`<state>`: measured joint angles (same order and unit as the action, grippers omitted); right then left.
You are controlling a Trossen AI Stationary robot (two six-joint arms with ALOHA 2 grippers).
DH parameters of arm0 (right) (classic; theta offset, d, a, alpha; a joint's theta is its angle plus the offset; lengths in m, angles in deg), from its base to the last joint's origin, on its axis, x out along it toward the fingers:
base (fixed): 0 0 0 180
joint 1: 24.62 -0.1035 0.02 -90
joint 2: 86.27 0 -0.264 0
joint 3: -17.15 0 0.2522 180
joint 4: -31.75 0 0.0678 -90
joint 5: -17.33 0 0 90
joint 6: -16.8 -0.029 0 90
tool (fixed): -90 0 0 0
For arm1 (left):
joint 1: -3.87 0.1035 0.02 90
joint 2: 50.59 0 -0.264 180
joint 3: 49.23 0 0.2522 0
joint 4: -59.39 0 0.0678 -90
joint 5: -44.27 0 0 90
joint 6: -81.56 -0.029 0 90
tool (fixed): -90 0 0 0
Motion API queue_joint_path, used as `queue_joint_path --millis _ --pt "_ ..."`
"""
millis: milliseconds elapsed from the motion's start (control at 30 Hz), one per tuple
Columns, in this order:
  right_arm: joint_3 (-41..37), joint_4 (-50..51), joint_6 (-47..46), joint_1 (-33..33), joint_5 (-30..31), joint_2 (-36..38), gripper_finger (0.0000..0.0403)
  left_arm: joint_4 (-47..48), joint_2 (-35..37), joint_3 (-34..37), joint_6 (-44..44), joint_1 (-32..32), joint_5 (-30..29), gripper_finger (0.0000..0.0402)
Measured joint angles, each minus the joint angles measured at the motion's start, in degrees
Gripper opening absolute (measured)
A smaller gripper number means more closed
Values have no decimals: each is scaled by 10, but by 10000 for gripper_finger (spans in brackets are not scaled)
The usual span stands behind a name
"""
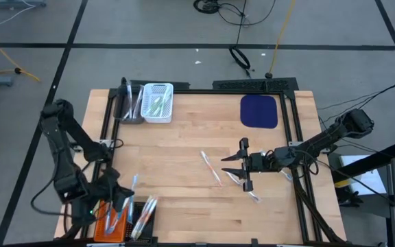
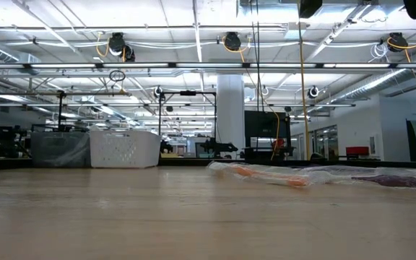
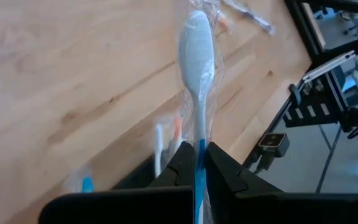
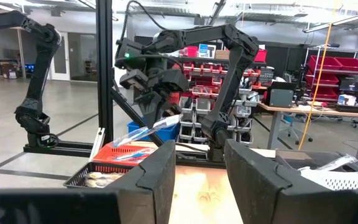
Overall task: Pick & Place Toothbrushes
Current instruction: Put the blue toothbrush into the orange bin
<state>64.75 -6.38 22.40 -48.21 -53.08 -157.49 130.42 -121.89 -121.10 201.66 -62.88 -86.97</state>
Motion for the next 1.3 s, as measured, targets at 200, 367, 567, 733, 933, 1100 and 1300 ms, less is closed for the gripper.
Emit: queue_joint_path --millis 200,367,567,733,933,1100,1300 --pt "0 0 0 0 0 0 130 36 -22 0 82 -60 -4 4" --pt "0 0 -4 0 0 0 130 98 -22 0 172 -117 -23 4" --pt "0 0 -4 0 0 0 130 126 -25 0 198 -159 -24 4" --pt "0 0 -4 0 0 0 130 124 -52 0 204 -175 -21 4" --pt "0 0 -4 0 0 0 130 125 -70 0 210 -190 -7 4" --pt "0 0 -4 0 0 0 130 137 -70 0 210 -195 -4 4" --pt "0 0 -4 0 0 0 130 178 -72 0 211 -227 -1 4"
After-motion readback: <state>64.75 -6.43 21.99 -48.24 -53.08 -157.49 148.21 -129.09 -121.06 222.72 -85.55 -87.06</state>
